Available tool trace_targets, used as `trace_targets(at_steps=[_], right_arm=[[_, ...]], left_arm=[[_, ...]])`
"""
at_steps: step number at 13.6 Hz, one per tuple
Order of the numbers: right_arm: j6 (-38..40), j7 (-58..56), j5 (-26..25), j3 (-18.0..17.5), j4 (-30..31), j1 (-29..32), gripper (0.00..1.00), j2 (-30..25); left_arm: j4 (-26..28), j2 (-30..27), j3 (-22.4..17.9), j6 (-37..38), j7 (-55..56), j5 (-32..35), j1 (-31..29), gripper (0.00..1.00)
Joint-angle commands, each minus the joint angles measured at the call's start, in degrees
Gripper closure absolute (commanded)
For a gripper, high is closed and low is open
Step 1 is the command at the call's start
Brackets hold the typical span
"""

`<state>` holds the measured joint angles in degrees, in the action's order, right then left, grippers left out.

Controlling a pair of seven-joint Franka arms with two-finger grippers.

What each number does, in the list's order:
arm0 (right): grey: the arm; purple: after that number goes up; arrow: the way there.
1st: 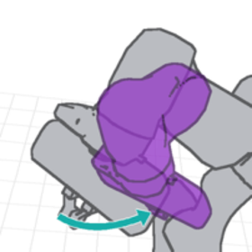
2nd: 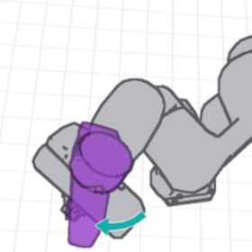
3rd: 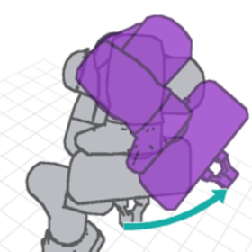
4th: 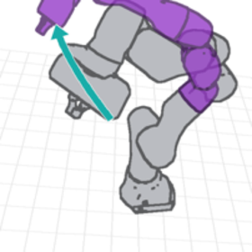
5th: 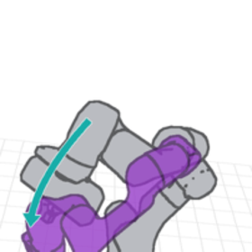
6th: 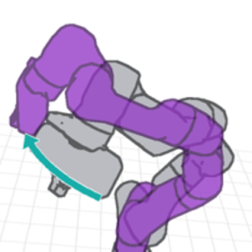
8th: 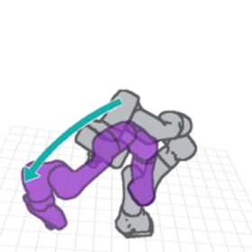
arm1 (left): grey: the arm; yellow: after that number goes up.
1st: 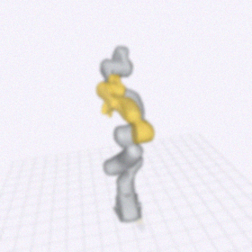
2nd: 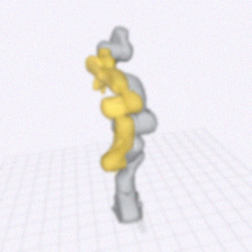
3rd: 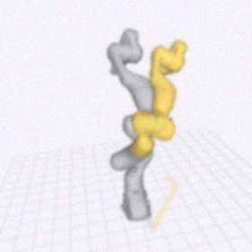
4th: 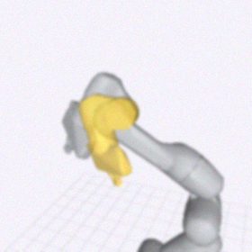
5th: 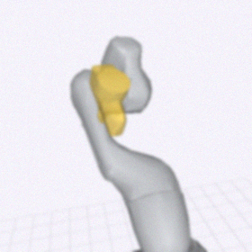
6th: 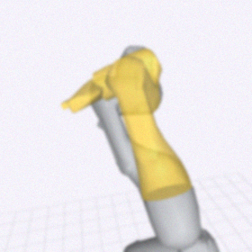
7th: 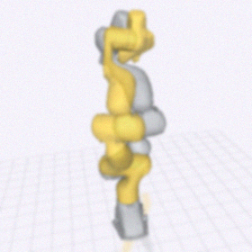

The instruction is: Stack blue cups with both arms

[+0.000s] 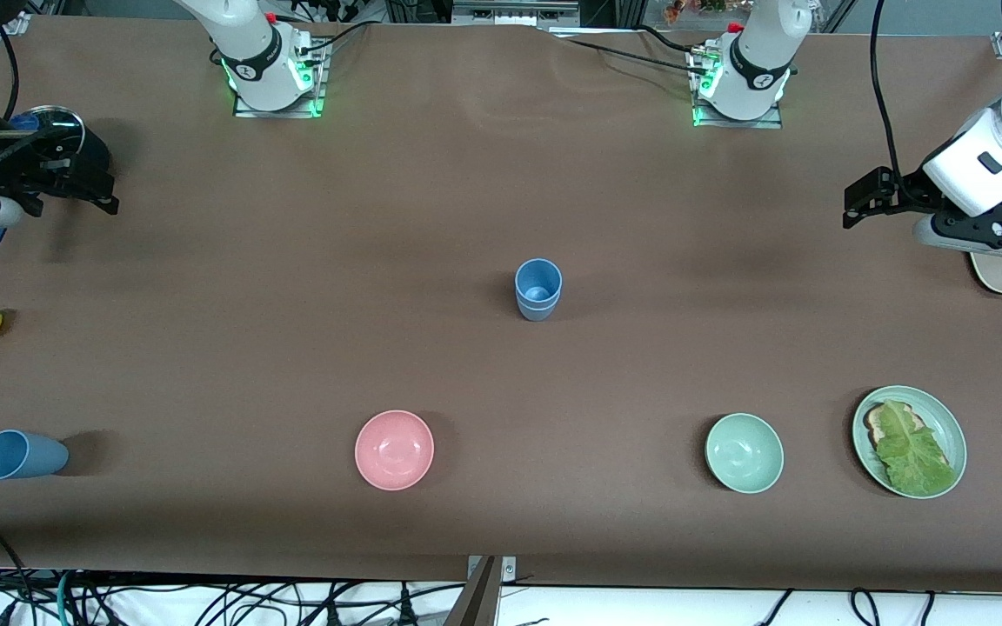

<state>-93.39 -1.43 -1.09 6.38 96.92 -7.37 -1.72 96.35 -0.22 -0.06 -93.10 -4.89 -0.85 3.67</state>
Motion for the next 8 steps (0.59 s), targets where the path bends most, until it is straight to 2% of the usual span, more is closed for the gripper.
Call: trace_targets(at_steps=[1, 8], right_arm=[[1.71, -0.77, 0.21, -0.49, -3.31, 0.69, 0.00, 2.07], [2.25, -0.68, 0.30, -0.58, -4.20, 0.51, 0.00, 2.78]], left_arm=[[-0.72, 0.04, 0.15, 0.82, -0.91, 0.59, 0.03, 0.00], [-0.72, 0.04, 0.15, 0.90, -0.92, 0.59, 0.03, 0.00]])
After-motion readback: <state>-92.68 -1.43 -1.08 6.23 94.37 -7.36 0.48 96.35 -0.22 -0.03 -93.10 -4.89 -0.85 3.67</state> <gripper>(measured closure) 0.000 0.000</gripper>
